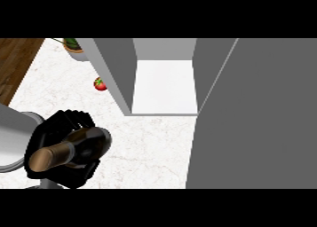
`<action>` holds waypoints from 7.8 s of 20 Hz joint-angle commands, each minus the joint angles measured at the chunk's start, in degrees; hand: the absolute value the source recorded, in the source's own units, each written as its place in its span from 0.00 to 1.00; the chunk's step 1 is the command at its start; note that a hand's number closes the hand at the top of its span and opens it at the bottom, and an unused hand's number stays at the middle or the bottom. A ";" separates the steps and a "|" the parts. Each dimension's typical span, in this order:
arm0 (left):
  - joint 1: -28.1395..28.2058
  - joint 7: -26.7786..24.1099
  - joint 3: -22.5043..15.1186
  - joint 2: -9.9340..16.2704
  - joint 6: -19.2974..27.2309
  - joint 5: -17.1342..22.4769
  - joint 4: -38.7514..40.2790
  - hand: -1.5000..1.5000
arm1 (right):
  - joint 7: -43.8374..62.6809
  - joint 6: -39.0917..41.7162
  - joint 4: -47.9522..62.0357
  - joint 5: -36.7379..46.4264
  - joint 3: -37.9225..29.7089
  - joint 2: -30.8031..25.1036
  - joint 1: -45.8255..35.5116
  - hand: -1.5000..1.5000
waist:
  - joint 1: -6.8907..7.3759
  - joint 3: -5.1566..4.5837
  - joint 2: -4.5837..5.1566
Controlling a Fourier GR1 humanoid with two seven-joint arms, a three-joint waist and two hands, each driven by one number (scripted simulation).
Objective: Pick up the wine, place it into the cabinet and close the cabinet
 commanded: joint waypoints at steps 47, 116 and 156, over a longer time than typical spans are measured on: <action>-29.17 1.45 -27.77 -3.39 44.86 7.55 16.21 1.00 | 2.86 2.61 -7.10 -5.25 -3.33 -0.18 2.42 0.00 | -0.74 -0.05 0.14; -66.02 -28.30 4.05 -3.00 30.65 17.25 86.79 1.00 | -4.39 6.09 -0.74 -6.94 -3.52 1.59 3.77 0.00 | -3.11 -0.04 1.28; -63.06 -36.27 4.53 -2.58 35.02 12.47 94.06 0.00 | -3.51 5.21 1.25 -5.35 -2.56 1.72 -0.32 0.00 | -3.84 -0.10 1.76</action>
